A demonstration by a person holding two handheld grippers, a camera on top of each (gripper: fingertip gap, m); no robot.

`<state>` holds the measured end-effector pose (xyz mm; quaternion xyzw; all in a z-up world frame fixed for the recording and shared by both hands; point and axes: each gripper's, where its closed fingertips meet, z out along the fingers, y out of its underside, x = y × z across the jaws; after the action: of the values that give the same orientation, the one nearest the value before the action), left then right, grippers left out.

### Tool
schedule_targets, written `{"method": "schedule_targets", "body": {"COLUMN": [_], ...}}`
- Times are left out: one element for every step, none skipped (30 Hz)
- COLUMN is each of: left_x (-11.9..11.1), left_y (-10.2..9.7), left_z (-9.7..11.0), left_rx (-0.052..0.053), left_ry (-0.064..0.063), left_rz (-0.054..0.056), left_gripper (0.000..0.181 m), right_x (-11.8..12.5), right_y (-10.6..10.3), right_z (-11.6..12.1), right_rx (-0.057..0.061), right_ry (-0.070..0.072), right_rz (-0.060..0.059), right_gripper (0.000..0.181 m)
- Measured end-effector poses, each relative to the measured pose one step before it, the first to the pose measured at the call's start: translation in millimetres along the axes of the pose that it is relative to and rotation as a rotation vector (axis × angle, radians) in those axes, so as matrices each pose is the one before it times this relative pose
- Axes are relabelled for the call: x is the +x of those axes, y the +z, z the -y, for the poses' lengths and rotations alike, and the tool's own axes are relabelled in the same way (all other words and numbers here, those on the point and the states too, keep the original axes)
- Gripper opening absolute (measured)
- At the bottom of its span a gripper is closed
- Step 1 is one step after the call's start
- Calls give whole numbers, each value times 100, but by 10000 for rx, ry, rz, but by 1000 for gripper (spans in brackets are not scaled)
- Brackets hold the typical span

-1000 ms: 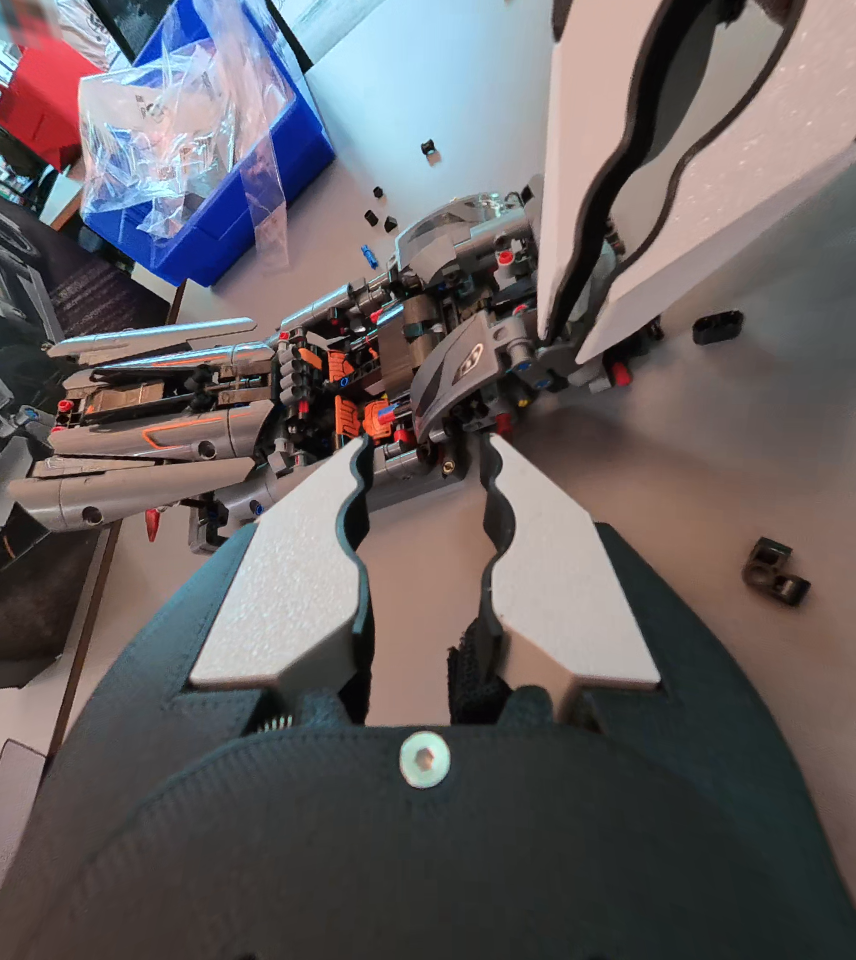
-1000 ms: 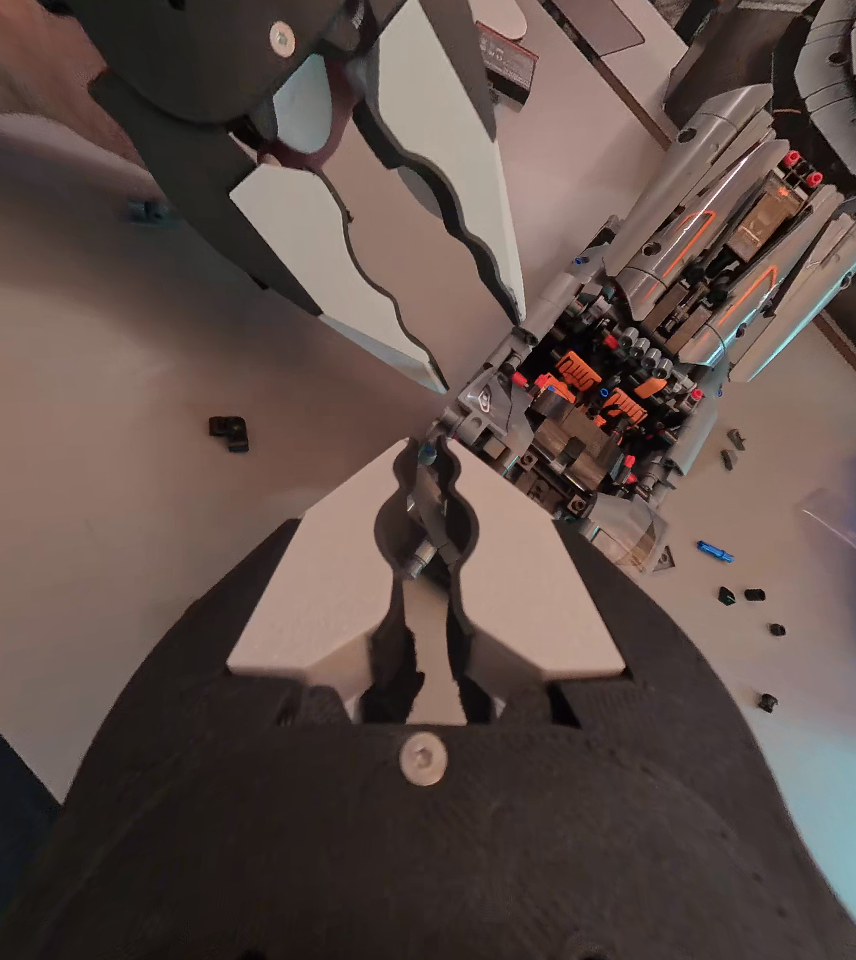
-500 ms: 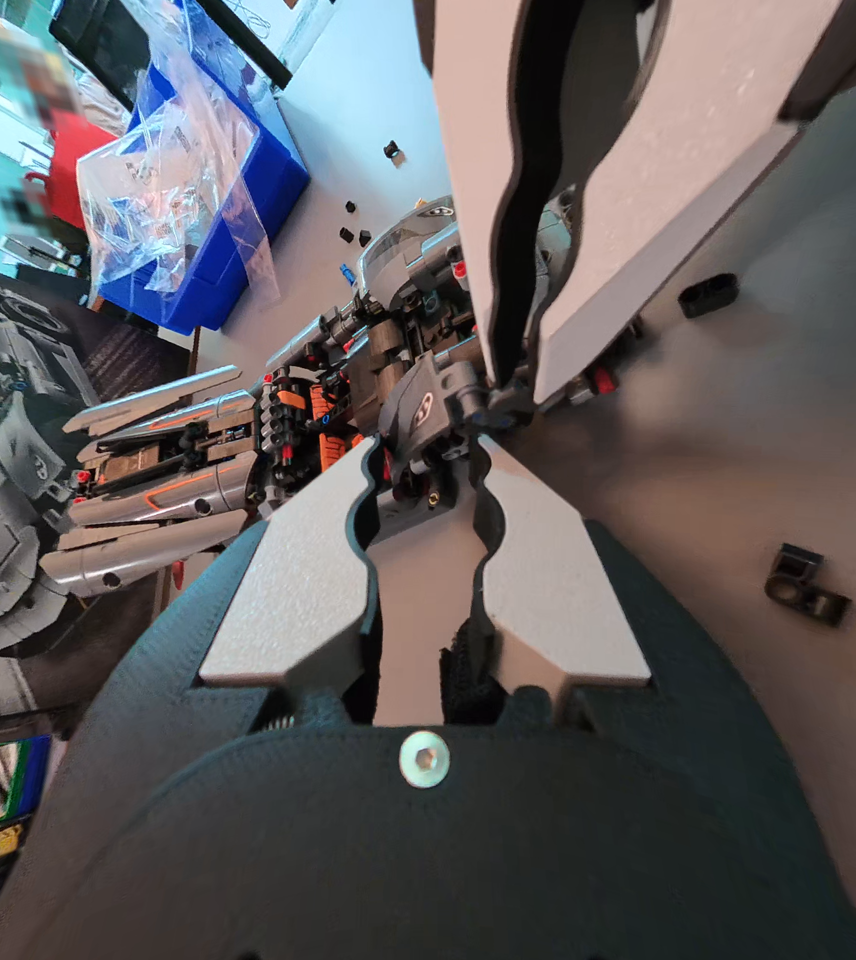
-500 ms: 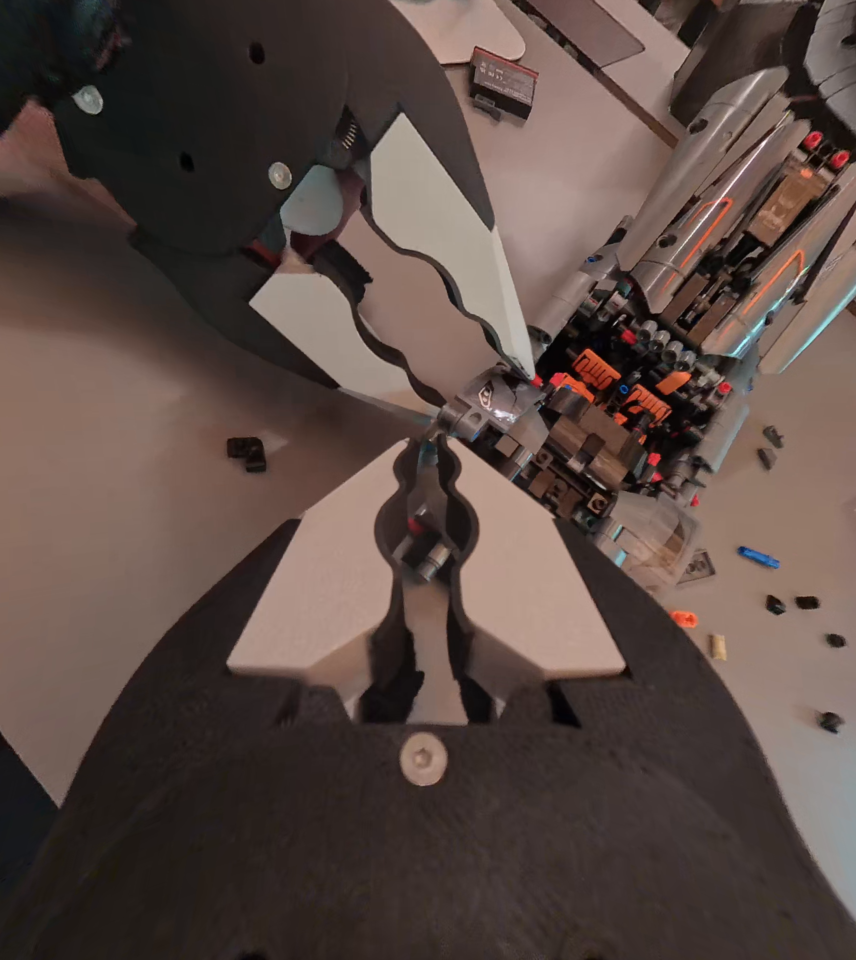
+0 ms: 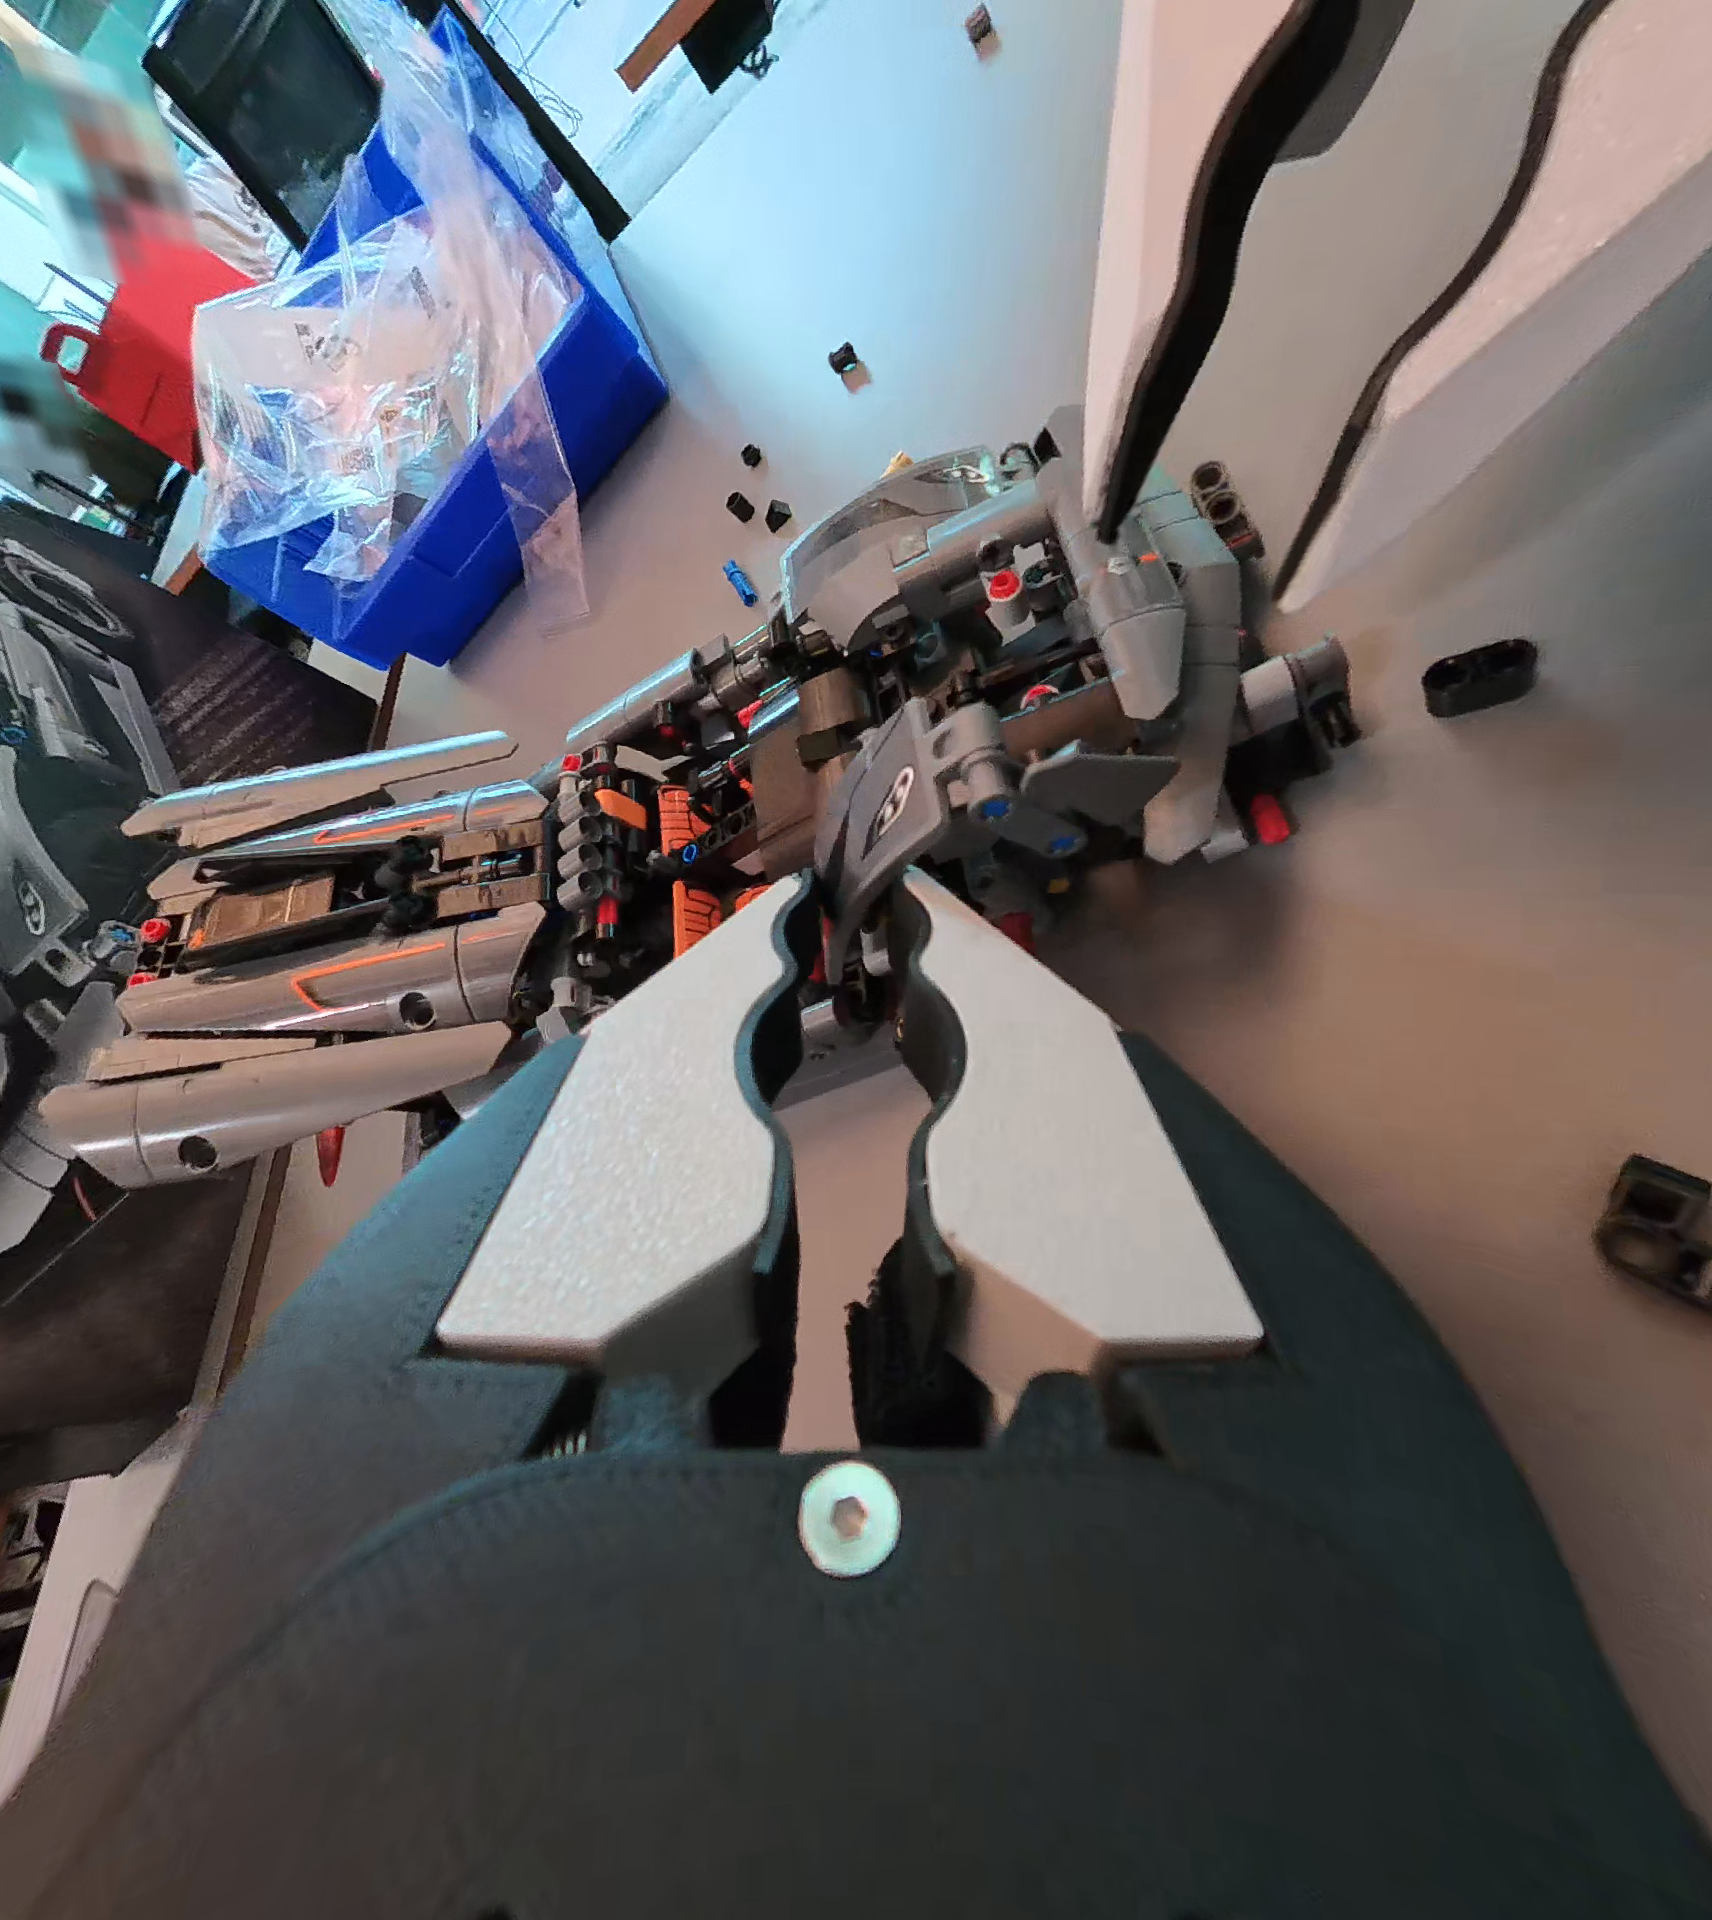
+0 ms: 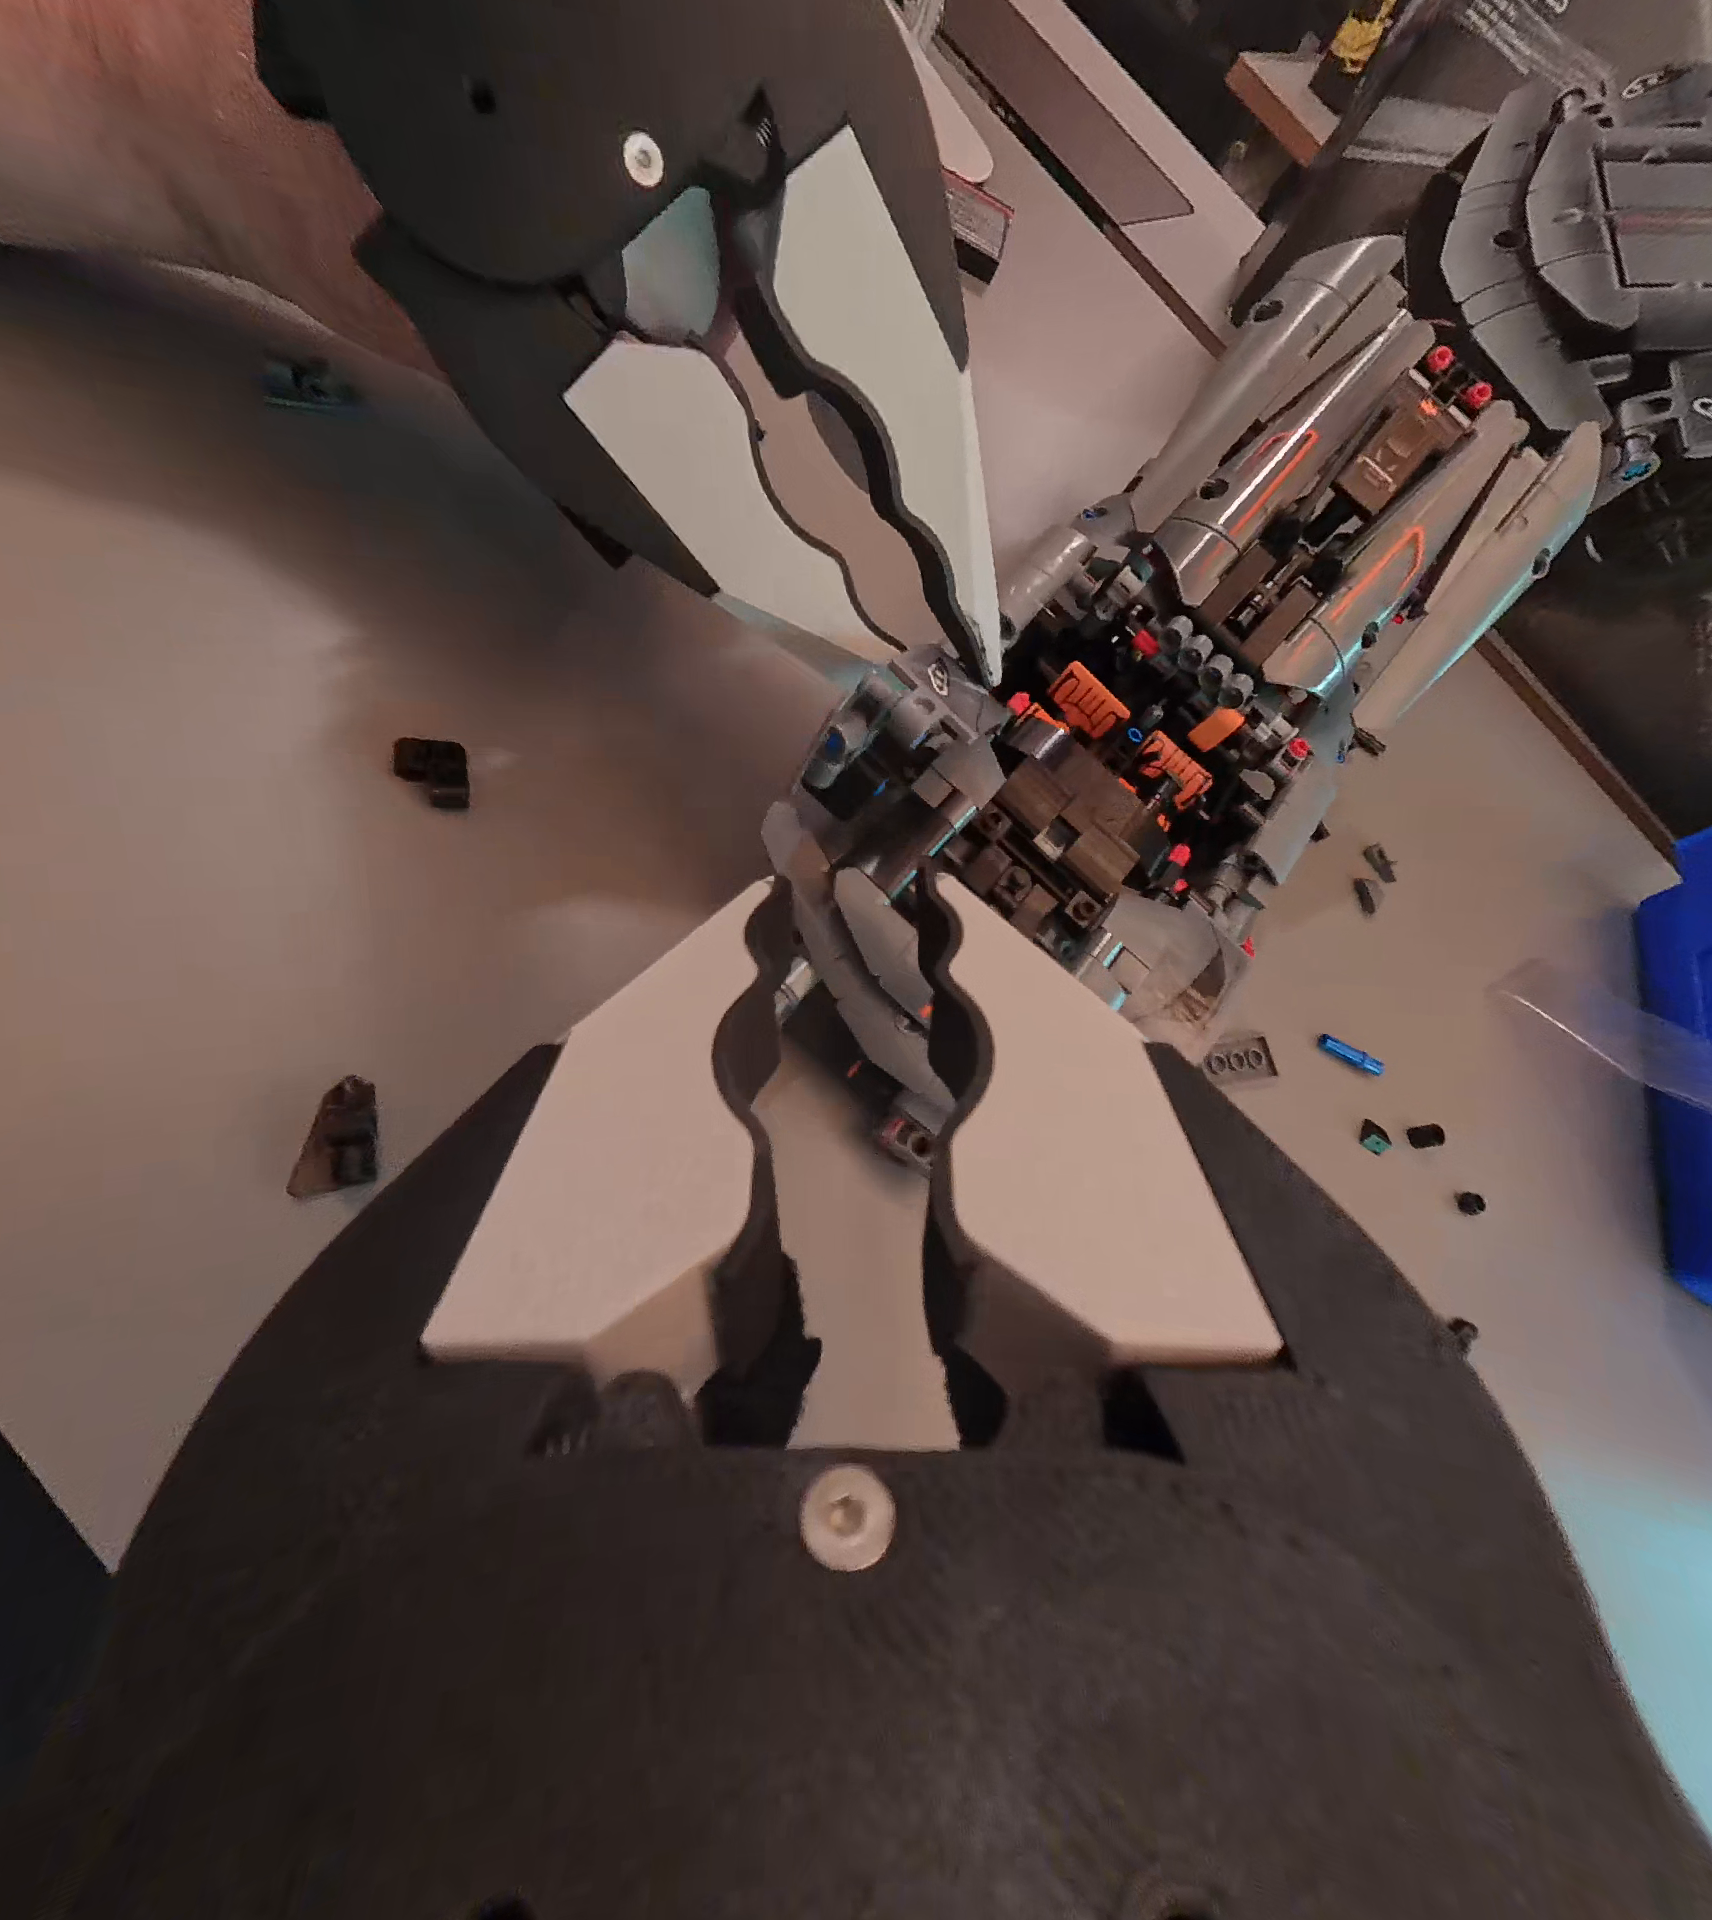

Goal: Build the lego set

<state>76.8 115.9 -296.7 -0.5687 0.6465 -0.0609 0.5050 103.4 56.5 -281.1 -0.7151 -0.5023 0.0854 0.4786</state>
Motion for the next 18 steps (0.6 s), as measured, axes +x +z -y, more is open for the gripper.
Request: {"method": "schedule_targets", "body": {"left_x": [-83, -87, -60, -53, -114, -108, -26, -5, -19, -24, -12, 5, 9, 10, -20, -4, 11, -7], "left_y": [28, 20, 37, 18, -6, -24, -15, -16, -14, -8, 9, 6, -6, 9, -5, -2, 3, 0], "left_z": [14, -6, 22, 12, 4, -4, -38, -31, -15, 8, 0, -13, -10, 3, -9, 3, 0, -5], "left_rx": [14, 9, 24, 16, 14, 35, 52, 59, 49, 37, 19, 6, 10, 11, -3, -7, -11, -15], "left_ry": [-19, -56, -63, -67, -113, -139, -112, -90, -108, -91, -16, 20, -20, -23, -6, -6, -8, -1], "left_rz": [-20, -32, -47, -55, -31, -24, -47, -48, -50, -42, -21, -8, -12, -9, 0, 4, 5, 14], "left_gripper": [9, 8, 8, 7, 7, 6, 6, 6, 6, 5, 6, 6, 6, 6, 6, 6, 6, 6], "right_x": [286, 328, 416, 418, 474, 558, 440, 347, 346, 174, 4, -51, -106, -177, -199, -211, -316, -128], "right_y": [-95, -133, -156, -134, -144, -178, -183, -187, -177, -138, -118, -105, -12, 79, 155, 237, 292, 289], "right_z": [-165, -254, -417, -552, -702, -786, -725, -621, -555, -454, -257, -67, -85, -127, -65, -192, -384, -318], "right_rx": [-43, -63, -143, -172, -222, -229, -163, -86, -65, -58, -10, 46, -29, -85, -56, -141, -281, -188], "right_ry": [-73, -58, -18, -42, -70, -42, 16, 50, 78, 69, 16, -49, -31, -47, -102, -35, 69, 113], "right_rz": [-131, -144, -161, -150, -195, -233, -130, -60, -57, 15, 52, 0, 2, 27, 3, 12, 126, 31], "right_gripper": [22, 22, 23, 22, 22, 22, 23, 25, 26, 27, 30, 30, 31, 31, 31, 29, 25, 23]}}
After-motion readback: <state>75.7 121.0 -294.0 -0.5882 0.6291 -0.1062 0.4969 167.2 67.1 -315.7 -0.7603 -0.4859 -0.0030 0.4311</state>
